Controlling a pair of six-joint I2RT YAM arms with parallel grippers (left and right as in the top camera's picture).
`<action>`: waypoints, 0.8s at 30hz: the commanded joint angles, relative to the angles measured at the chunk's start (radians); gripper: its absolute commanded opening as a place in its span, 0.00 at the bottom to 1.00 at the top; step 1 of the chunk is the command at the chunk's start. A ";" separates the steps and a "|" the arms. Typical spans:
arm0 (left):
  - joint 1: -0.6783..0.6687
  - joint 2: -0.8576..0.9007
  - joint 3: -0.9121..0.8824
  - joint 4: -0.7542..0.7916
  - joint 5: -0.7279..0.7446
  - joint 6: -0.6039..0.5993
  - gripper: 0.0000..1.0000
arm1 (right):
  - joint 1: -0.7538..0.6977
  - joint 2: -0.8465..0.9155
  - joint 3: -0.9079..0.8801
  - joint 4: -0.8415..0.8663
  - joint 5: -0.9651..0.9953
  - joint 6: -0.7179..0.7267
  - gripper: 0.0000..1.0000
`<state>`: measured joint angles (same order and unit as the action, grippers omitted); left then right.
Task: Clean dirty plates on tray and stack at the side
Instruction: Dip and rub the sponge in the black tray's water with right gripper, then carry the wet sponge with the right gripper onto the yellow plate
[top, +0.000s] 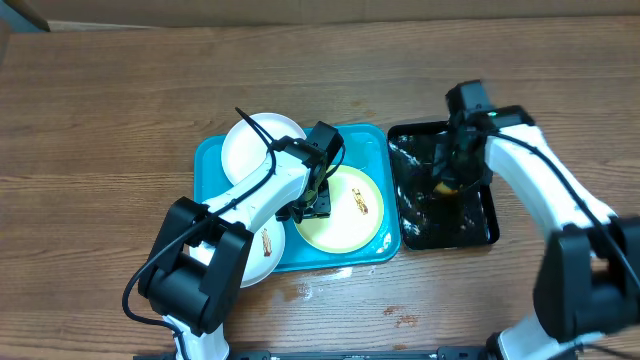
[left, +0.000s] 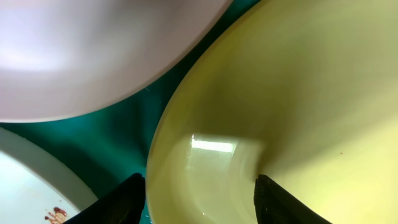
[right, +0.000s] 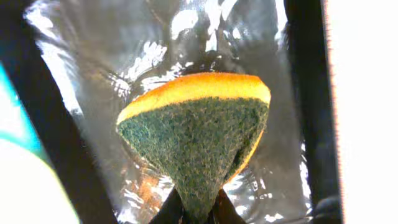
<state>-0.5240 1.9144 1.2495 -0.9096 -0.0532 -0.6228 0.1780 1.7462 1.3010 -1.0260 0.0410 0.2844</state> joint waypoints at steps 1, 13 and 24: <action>-0.007 0.012 -0.007 -0.002 0.001 -0.005 0.58 | -0.002 -0.078 0.029 -0.032 -0.010 0.001 0.04; -0.007 0.012 -0.007 -0.005 0.002 -0.005 0.61 | -0.002 -0.032 -0.017 -0.035 -0.038 0.008 0.04; -0.007 0.012 -0.007 -0.005 0.002 -0.005 0.31 | -0.002 -0.032 -0.018 -0.053 -0.213 0.000 0.04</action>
<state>-0.5240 1.9144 1.2495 -0.9127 -0.0528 -0.6281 0.1772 1.7142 1.2861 -1.0805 -0.1505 0.2840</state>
